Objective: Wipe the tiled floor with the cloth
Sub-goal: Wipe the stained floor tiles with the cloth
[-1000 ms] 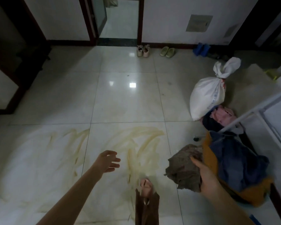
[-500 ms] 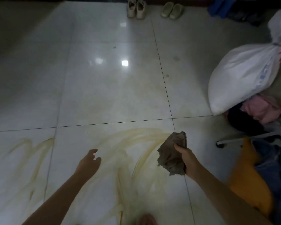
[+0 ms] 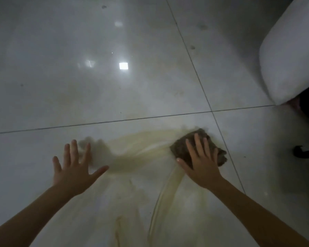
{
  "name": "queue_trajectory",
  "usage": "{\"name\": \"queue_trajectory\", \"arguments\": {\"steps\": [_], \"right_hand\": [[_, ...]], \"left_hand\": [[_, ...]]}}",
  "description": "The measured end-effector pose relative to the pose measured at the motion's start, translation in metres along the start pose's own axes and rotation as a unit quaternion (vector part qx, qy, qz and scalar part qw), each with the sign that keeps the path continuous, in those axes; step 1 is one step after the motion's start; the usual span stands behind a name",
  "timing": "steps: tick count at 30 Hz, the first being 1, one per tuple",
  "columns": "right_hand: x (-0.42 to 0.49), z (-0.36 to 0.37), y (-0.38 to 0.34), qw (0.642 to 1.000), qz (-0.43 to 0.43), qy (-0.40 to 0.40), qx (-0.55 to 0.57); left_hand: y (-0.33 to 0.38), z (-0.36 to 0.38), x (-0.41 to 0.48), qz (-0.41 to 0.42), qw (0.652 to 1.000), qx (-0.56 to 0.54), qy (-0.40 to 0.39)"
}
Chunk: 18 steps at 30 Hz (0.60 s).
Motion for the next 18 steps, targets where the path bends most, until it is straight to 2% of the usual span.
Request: {"name": "queue_trajectory", "arguments": {"steps": [2,7,10,13,14,16,18], "right_hand": [[0.010,0.017,0.004,0.999,-0.007,0.010,-0.037],[0.028,0.027,0.030,1.000,-0.005,0.014,-0.005],[0.076,0.024,0.062,0.996,0.071,0.054,-0.008],[0.100,0.028,0.025,0.985,0.130,0.108,0.021],[0.095,0.033,-0.006,0.984,0.111,0.140,0.028],[0.072,0.043,-0.085,0.978,0.006,0.201,0.063],[0.043,0.049,-0.151,0.965,-0.144,0.191,0.104]], "left_hand": [[0.000,0.007,0.001,-0.003,1.000,-0.012,-0.021],[0.005,0.011,-0.001,-0.033,0.996,-0.033,-0.080],[0.005,0.017,0.003,-0.031,0.994,-0.041,-0.092],[0.005,0.016,0.004,-0.021,0.992,-0.062,-0.110],[0.004,0.016,0.005,-0.019,0.991,-0.066,-0.114],[0.004,0.016,0.005,-0.025,0.991,-0.060,-0.118],[0.006,0.012,0.006,-0.033,0.989,-0.055,-0.134]]}}
Point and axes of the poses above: each hand's wrist, its own x-axis towards the middle knuckle, its own z-axis out of the palm, y = z × x, the point moved 2 cm from there along x, towards the middle knuckle, and after that the axes turned 10 degrees about y, right-handed, at the moved point
